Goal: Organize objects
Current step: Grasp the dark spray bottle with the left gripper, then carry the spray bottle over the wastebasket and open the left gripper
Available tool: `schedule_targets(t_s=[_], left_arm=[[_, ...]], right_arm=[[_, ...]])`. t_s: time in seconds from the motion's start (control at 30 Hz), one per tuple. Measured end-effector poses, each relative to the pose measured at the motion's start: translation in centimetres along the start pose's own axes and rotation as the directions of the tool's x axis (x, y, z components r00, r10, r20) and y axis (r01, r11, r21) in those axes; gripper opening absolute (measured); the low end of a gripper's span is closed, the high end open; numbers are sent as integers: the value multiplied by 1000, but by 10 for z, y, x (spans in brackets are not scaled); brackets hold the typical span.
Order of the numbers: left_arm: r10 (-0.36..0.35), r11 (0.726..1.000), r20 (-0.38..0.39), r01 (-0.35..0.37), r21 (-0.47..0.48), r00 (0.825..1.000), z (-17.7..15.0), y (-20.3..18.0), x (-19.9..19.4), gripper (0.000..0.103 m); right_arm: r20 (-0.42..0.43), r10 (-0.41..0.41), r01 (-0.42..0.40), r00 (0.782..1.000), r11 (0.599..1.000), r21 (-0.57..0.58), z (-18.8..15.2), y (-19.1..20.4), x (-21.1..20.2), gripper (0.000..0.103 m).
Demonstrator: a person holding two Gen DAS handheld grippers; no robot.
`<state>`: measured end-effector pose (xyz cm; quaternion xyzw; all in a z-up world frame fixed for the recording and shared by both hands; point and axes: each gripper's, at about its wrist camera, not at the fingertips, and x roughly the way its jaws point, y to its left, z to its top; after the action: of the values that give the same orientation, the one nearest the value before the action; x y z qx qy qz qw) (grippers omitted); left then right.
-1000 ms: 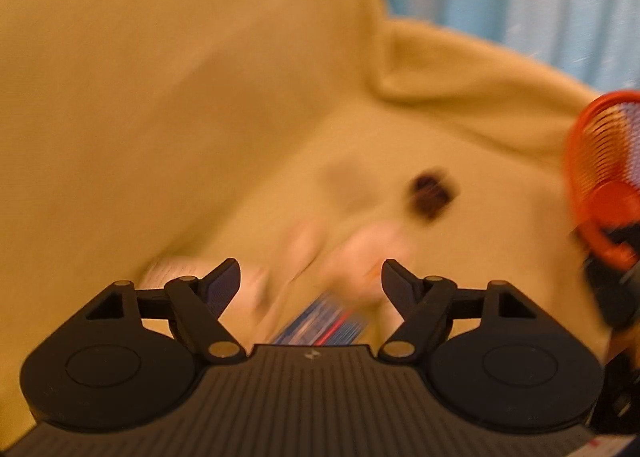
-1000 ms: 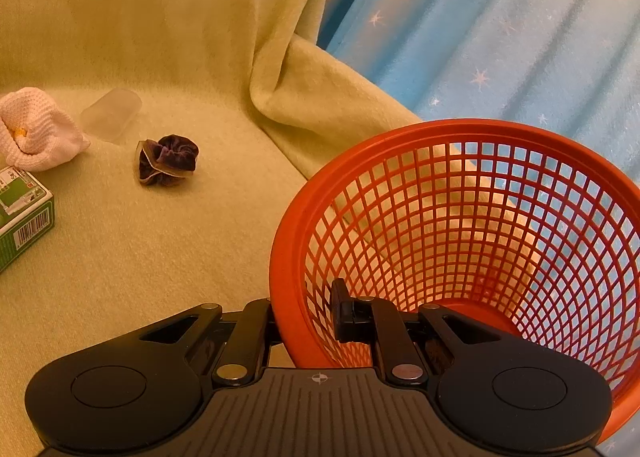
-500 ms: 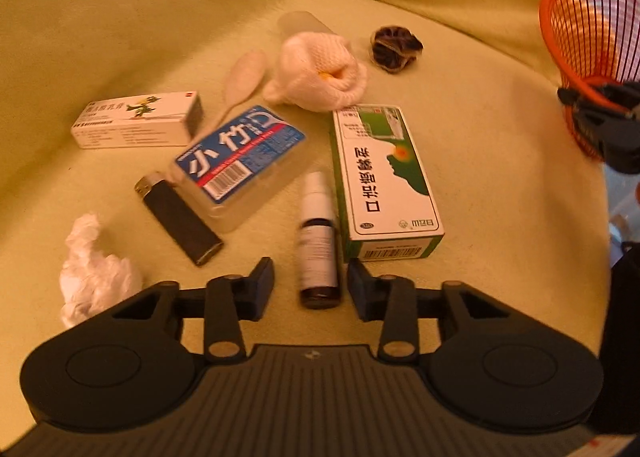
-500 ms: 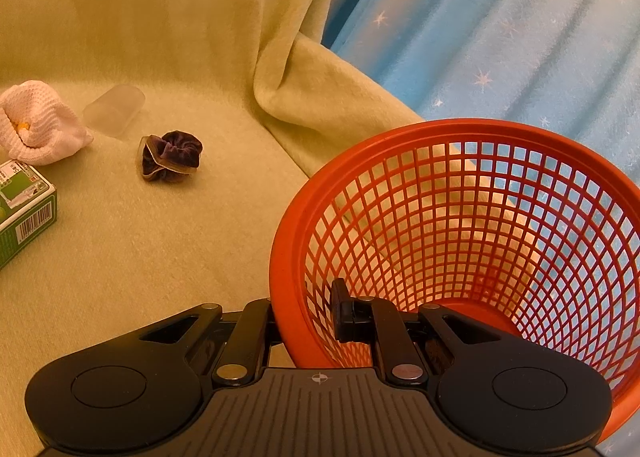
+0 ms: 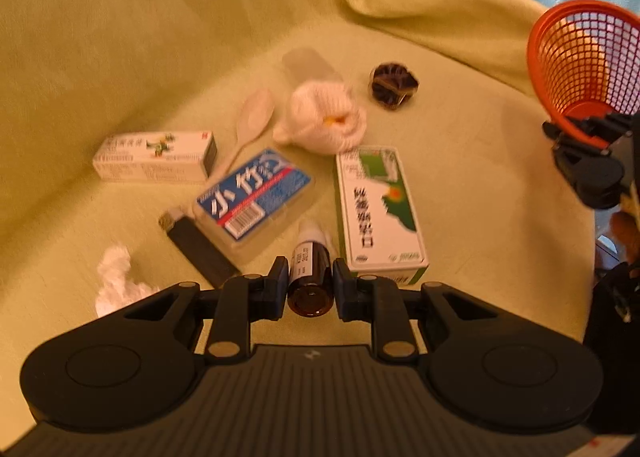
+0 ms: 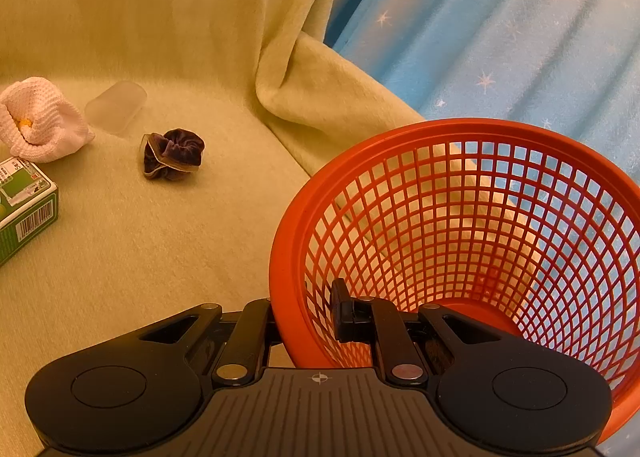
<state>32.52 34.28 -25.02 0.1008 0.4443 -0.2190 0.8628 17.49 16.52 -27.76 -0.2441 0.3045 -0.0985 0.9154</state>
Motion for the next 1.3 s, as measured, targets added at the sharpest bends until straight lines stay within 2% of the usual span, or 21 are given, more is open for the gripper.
schedule_targets(t_s=[0.27,0.4,0.6,0.73,0.87,1.0,1.1,1.13,1.2,1.3], left_arm=[[-24,1000,62,24,4,998,23,-4,-20,19],[-88,996,100,87,17,991,44,-12,-30,19],[-165,984,154,153,86,974,83,-37,-40,19],[-249,962,186,220,162,950,115,-64,-45,19],[-347,926,204,299,232,915,149,-98,-46,19],[-436,882,209,369,293,875,180,-141,-41,19],[-518,838,205,444,317,831,197,-175,-33,19],[-534,828,197,462,318,822,201,-185,-29,19],[-542,820,187,468,330,819,206,-201,-20,22],[-526,831,176,458,316,832,207,-204,-13,23]], right_arm=[[1,2,-2,1000,1000,3,1,1,0,8],[1,2,-2,1000,1000,1,1,1,0,8],[1,3,-3,1000,1000,3,1,0,0,8],[1,2,-2,1000,1000,3,1,0,0,8],[1,2,-2,1000,1000,6,2,0,1,8],[3,2,-2,1000,1000,8,2,0,1,8],[3,2,-2,1000,1000,8,2,0,1,8],[3,2,-2,1000,1000,9,2,0,1,8],[3,3,-3,1000,1000,9,2,0,1,8],[3,4,-4,1000,1000,12,3,-1,1,8]])
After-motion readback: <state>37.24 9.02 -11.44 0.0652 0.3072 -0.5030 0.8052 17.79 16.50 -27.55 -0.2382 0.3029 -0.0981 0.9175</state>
